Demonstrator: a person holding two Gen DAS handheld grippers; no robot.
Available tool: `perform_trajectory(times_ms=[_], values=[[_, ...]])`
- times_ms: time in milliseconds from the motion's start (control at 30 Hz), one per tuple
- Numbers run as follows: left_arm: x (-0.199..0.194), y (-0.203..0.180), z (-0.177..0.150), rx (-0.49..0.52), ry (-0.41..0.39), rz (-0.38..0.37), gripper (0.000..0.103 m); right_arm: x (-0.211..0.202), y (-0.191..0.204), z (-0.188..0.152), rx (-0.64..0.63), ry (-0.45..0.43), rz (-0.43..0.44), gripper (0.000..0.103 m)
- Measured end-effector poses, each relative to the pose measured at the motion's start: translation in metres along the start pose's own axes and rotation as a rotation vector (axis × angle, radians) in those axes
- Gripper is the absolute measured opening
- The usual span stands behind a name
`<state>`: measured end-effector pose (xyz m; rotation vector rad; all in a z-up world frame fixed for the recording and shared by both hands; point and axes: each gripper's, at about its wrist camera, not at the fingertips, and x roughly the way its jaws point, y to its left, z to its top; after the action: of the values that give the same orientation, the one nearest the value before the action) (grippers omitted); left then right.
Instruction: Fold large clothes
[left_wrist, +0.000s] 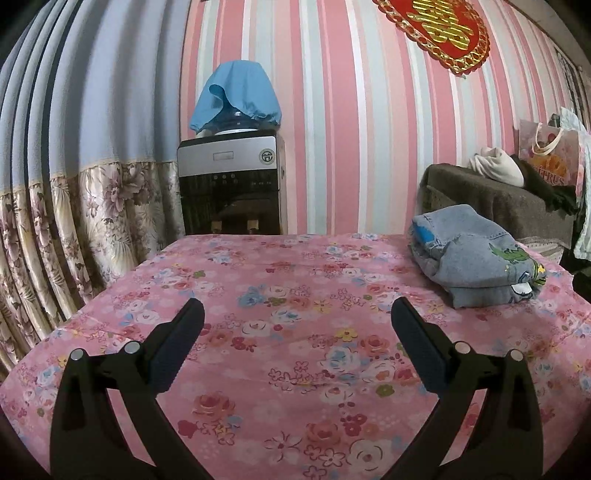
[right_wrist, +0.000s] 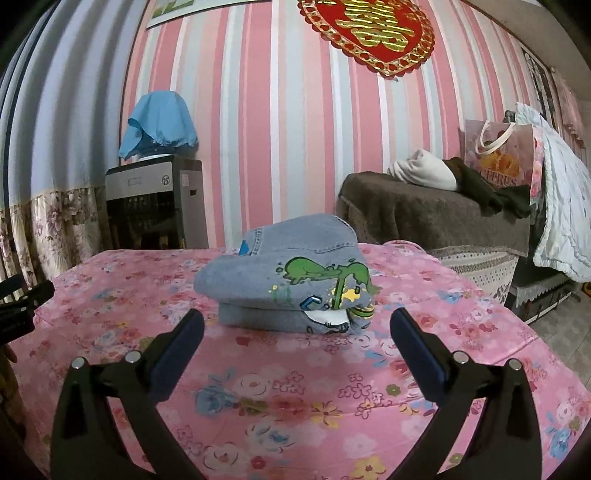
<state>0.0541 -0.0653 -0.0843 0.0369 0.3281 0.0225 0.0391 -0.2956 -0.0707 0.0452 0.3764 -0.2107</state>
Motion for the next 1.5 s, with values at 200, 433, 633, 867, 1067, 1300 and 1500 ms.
perform_trajectory(times_ms=[200, 433, 633, 867, 1067, 1300, 1500], values=[[0.0004, 0.0006, 0.0005, 0.001, 0.0, 0.0, 0.1, -0.0013, 0.0006, -0.0002, -0.001, -0.001, -0.002, 0.101], [0.0002, 0.0007, 0.0005, -0.001, -0.001, 0.001, 0.1, -0.0008, 0.0007, -0.0001, -0.003, 0.0, -0.002, 0.101], [0.0001, 0.0017, 0.0008, -0.001, -0.001, 0.004, 0.1, -0.0006, 0.0009, -0.0002, -0.003, -0.001, -0.002, 0.101], [0.0001, 0.0017, 0.0015, 0.0, 0.0, 0.01, 0.1, -0.0008, 0.001, -0.0002, -0.003, -0.001, -0.002, 0.101], [0.0012, 0.0026, 0.002, -0.003, 0.001, 0.015, 0.1, 0.0004, 0.0015, -0.0007, -0.012, 0.006, 0.002, 0.101], [0.0021, -0.0005, 0.0025, 0.0, 0.006, 0.023, 0.1, 0.0002, 0.0013, -0.0008, -0.011, 0.007, 0.002, 0.101], [0.0022, -0.0004, 0.0026, 0.001, 0.005, 0.023, 0.1, 0.0002, 0.001, -0.001, -0.011, 0.007, 0.003, 0.101]])
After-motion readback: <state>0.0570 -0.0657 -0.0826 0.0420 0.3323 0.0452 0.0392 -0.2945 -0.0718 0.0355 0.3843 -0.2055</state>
